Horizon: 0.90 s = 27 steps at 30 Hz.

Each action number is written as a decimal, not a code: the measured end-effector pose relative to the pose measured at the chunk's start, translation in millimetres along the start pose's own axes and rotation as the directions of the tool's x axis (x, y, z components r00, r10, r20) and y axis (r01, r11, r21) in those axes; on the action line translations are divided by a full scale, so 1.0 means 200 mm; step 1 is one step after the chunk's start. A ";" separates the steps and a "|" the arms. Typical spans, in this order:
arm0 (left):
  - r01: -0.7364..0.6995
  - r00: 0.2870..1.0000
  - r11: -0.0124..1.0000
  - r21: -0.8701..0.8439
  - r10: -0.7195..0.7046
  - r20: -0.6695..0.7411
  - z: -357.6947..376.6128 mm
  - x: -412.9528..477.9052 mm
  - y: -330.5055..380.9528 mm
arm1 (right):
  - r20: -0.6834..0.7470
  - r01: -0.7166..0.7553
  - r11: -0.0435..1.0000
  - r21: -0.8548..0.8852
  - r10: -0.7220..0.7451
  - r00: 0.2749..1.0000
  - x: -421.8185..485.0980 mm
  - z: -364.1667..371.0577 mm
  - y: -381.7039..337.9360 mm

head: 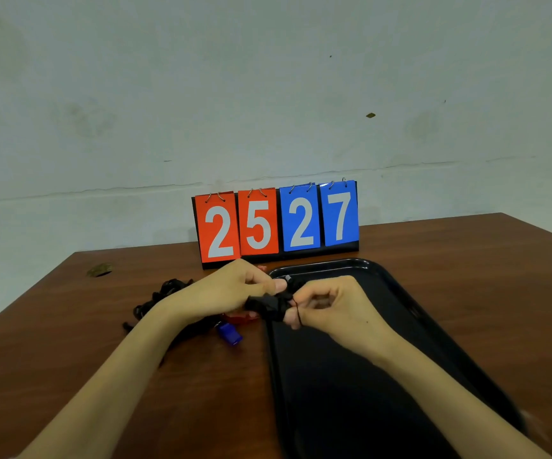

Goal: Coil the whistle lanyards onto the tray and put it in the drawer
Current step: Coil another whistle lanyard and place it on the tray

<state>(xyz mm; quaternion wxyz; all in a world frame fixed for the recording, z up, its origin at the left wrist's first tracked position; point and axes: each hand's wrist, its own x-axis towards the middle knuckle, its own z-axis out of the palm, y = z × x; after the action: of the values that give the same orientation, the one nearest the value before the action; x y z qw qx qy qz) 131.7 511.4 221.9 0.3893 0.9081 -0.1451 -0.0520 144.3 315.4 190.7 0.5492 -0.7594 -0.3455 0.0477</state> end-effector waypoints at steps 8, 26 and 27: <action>0.123 0.992 0.989 -0.079 -0.125 -0.022 0.10 0.04 0.03 | -0.318 0.003 0.990 0.144 0.043 0.947 0.03 -0.05 0.01; -0.108 0.981 0.958 0.267 0.146 -0.125 0.08 -0.03 0.15 | -0.211 -0.036 0.847 -0.530 -0.090 0.973 0.04 -0.04 0.11; -0.105 0.981 0.956 0.275 0.145 -0.132 0.07 -0.03 0.15 | -0.165 -0.014 0.852 -0.524 -0.085 0.983 0.03 -0.04 0.10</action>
<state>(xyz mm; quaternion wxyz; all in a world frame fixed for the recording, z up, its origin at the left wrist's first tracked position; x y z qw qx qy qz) 115.8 484.4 233.4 0.2759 0.9425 -0.1783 0.0613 162.7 310.0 178.3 0.3521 -0.8746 -0.3079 -0.1278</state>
